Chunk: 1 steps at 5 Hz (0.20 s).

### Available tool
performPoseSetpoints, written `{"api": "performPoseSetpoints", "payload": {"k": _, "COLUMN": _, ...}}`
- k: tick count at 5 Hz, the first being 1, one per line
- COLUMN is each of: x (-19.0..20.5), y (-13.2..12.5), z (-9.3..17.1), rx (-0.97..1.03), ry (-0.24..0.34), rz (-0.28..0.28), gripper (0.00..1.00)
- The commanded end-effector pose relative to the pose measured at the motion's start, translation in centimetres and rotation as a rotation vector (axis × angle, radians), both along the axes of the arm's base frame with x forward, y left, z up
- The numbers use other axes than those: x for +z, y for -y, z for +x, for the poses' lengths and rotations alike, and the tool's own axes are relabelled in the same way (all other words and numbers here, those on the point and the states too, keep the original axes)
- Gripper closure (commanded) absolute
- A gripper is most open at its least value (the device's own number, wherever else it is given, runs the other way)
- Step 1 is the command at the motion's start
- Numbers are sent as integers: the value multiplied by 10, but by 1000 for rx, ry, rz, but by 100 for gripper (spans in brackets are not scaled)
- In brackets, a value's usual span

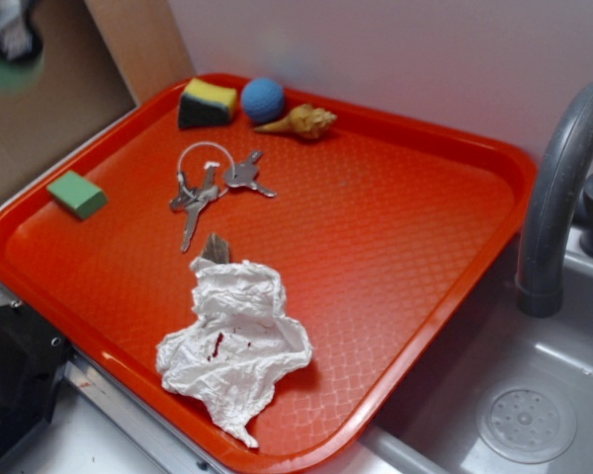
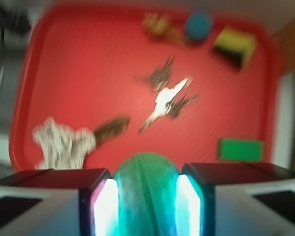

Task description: Grab the green ball.

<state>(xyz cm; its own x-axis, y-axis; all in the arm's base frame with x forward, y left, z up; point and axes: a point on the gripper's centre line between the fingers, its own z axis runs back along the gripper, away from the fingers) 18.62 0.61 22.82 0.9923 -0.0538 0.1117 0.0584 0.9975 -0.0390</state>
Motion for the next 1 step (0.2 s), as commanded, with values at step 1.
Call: {"api": "performPoseSetpoints", "payload": {"k": 1, "x": 5, "y": -10, "z": 3, "rx": 26, "ry": 27, "rz": 115, "gripper": 100}}
